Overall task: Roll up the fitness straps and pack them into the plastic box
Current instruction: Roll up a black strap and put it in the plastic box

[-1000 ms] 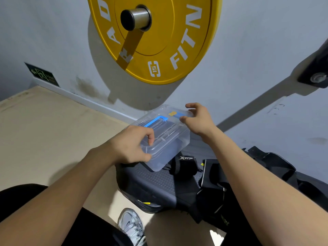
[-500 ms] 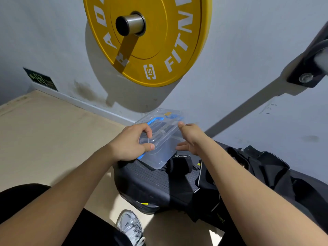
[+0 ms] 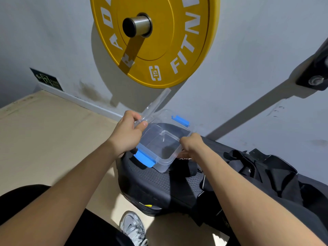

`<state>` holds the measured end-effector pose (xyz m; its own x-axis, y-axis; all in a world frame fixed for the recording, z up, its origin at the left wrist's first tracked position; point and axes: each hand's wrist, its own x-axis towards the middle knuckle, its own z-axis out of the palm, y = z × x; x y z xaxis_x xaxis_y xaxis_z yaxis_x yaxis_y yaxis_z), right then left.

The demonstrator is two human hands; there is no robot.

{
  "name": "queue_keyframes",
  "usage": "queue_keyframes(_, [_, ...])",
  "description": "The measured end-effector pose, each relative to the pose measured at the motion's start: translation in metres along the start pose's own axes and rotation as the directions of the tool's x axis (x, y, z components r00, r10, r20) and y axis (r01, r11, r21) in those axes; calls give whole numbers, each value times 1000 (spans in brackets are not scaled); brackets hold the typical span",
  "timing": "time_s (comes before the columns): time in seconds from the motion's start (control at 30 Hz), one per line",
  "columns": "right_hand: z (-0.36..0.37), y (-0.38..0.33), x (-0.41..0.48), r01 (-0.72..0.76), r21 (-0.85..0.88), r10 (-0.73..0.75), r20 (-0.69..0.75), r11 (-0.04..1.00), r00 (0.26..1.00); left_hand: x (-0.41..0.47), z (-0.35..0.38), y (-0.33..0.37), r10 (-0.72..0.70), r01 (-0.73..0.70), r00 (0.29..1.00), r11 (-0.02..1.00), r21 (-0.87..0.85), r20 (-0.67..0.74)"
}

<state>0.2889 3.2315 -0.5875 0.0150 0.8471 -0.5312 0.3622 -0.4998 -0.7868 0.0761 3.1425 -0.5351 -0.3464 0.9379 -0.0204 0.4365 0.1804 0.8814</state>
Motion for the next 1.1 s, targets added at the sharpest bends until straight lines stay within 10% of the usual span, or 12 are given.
queue_keyframes(0.4, [-7,-6,15,154,-91,-176,-348,984,921,20,7,-41,-294,244,920,947,-208,-258])
queue_keyframes(0.87, [-1,-4,18,221,-156,-246,-164,963,955,20,29,-90,-489,490,870,847,-206,60])
queue_keyframes(1.1, [6,-3,13,101,-61,-103,-25,993,994,23,22,-89,-584,580,812,807,-110,2])
